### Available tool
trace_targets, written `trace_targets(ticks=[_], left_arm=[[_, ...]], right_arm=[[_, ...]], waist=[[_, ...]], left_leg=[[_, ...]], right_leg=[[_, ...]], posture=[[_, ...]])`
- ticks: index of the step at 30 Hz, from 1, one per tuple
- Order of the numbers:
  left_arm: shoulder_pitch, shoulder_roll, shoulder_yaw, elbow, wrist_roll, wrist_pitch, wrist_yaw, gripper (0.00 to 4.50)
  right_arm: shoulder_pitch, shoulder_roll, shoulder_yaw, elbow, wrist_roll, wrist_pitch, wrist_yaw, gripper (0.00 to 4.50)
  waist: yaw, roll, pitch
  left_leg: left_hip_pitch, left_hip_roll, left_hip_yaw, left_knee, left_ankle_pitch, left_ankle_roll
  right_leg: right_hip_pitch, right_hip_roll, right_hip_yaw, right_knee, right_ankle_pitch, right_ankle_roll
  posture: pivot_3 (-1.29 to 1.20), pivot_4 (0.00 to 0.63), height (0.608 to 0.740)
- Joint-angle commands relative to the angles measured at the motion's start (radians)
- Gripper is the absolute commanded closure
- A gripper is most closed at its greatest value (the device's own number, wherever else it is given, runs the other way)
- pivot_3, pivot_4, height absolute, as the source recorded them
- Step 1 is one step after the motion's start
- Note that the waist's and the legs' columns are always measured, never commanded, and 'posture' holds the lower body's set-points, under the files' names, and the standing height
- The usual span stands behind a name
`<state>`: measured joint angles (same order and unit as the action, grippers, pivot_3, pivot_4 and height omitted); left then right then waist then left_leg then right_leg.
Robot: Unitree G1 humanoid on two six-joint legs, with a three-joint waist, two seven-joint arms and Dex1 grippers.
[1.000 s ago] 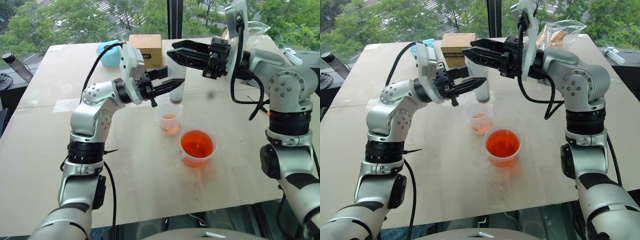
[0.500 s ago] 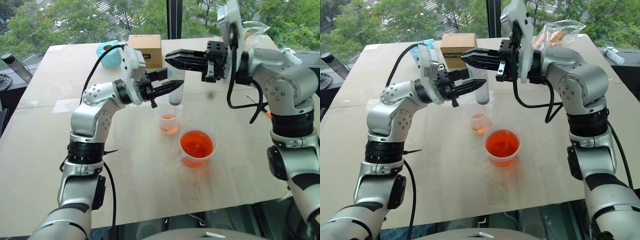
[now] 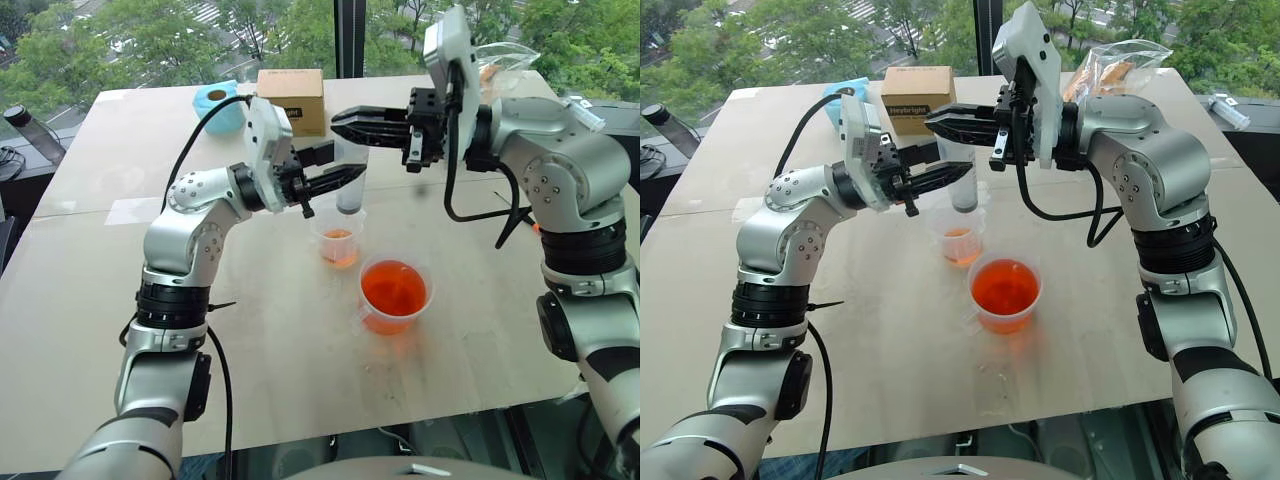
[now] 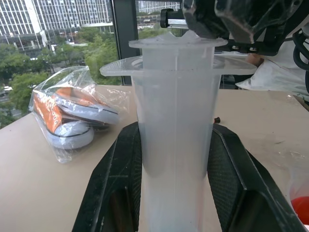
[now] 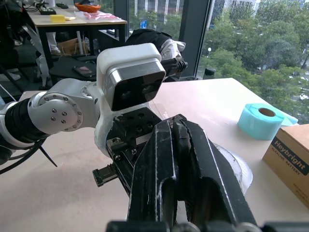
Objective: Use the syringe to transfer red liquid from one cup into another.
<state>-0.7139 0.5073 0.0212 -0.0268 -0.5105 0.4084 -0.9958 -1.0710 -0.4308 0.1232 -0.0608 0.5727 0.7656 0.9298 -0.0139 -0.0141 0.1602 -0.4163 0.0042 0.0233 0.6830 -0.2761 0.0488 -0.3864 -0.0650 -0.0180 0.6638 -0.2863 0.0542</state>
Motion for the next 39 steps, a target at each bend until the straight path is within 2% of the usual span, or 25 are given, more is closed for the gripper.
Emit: trace_targets(ticks=[1,6,11,12,13,15,16,17,19,20,25,30,39], left_arm=[[-0.028,0.016,0.055,-0.086,-0.049,-0.015,-0.002,3.17],[-0.031,0.026,0.061,-0.097,-0.058,0.001,-0.004,3.17],[-0.030,0.027,0.058,-0.099,-0.053,0.002,-0.004,3.17],[-0.029,0.027,0.058,-0.099,-0.052,0.002,-0.003,3.17],[-0.029,0.028,0.058,-0.100,-0.052,0.003,-0.003,3.17],[-0.028,0.029,0.059,-0.102,-0.055,0.004,0.000,3.17],[-0.029,0.029,0.059,-0.102,-0.056,0.005,0.002,3.17],[-0.031,0.029,0.059,-0.102,-0.057,0.005,0.003,3.17],[-0.033,0.029,0.060,-0.102,-0.059,0.007,0.005,3.17],[-0.034,0.029,0.060,-0.102,-0.060,0.008,0.006,3.17],[-0.041,0.025,0.068,-0.106,-0.070,0.018,0.020,3.17],[-0.056,0.023,0.082,-0.100,-0.090,0.032,0.031,3.17],[-0.067,0.025,0.086,-0.103,-0.121,0.060,0.041,3.17]], right_arm=[[0.012,-0.007,0.035,0.002,-0.025,0.047,-0.014,4.39],[0.019,-0.011,0.043,-0.004,-0.030,0.060,-0.010,4.39],[-0.011,0.051,-0.078,0.016,0.093,0.080,0.000,4.39],[-0.019,0.053,-0.099,0.020,0.126,0.095,0.022,3.88],[-0.024,0.054,-0.120,0.023,0.143,0.097,0.022,3.60],[-0.025,0.069,-0.156,0.030,0.149,0.063,-0.008,2.72],[-0.018,0.059,-0.181,0.021,0.172,0.063,-0.003,2.14],[-0.011,0.052,-0.199,0.014,0.184,0.063,-0.003,1.84],[0.013,0.026,-0.212,0.004,0.197,0.070,0.015,0.80],[0.026,0.015,-0.212,0.000,0.197,0.073,0.020,0.48],[0.098,-0.019,-0.189,-0.004,0.176,0.061,0.013,0.48],[0.177,-0.095,-0.036,-0.031,0.038,-0.021,0.085,0.48],[0.141,0.050,0.024,0.025,-0.050,-0.048,-0.034,0.48]], waist=[[0.000,0.000,0.000],[0.000,0.000,0.000],[0.000,0.000,0.000],[0.000,0.000,0.000],[0.000,0.000,0.000],[0.001,0.000,0.000],[0.001,0.000,0.000],[0.001,0.000,0.000],[0.002,0.000,0.000],[0.003,0.000,0.000],[-0.001,0.000,0.000],[0.000,0.000,0.000],[-0.001,0.000,0.000]], left_leg=[[0.000,0.000,0.000,0.000,0.000,0.000],[0.000,0.000,0.000,0.000,0.000,0.000],[0.000,0.000,0.000,0.000,0.000,0.000],[0.000,0.000,0.000,0.000,0.000,0.000],[0.000,0.000,0.000,0.000,0.000,0.000],[0.000,0.000,0.000,0.000,0.000,0.000],[0.000,0.000,0.000,0.000,0.000,0.000],[0.000,0.000,0.000,0.000,0.000,0.000],[0.000,0.000,0.000,0.000,0.000,0.000],[0.000,0.000,0.000,0.000,0.000,0.000],[0.000,0.000,0.000,0.000,0.000,0.000],[0.000,0.000,0.000,0.000,0.000,0.000],[0.000,0.000,0.000,0.000,0.000,0.000]], right_leg=[[0.000,0.000,0.000,0.000,0.000,0.000],[0.000,0.000,0.000,0.000,0.000,0.000],[0.000,0.000,0.000,0.000,0.000,0.000],[0.000,0.000,0.000,0.000,0.000,0.000],[0.000,0.000,0.000,0.000,0.000,0.000],[0.000,0.000,0.000,0.000,0.000,0.000],[0.000,0.000,0.000,0.000,0.000,0.000],[0.000,0.000,0.000,0.000,0.000,0.000],[0.000,0.000,0.000,0.000,0.000,0.000],[0.000,0.000,0.000,0.000,0.000,0.000],[0.000,0.000,0.001,0.000,0.000,0.000],[0.000,0.000,0.001,0.000,0.000,0.000],[0.000,0.000,0.002,0.000,0.000,0.000]], posture=[[0.00,0.150,0.740],[0.00,0.150,0.740],[0.00,0.150,0.740],[0.00,0.150,0.740],[0.00,0.150,0.740],[0.00,0.150,0.740],[0.00,0.150,0.740],[0.00,0.150,0.740],[0.00,0.150,0.740],[0.00,0.150,0.740],[0.00,0.150,0.740],[0.00,0.150,0.740],[0.00,0.150,0.740]])
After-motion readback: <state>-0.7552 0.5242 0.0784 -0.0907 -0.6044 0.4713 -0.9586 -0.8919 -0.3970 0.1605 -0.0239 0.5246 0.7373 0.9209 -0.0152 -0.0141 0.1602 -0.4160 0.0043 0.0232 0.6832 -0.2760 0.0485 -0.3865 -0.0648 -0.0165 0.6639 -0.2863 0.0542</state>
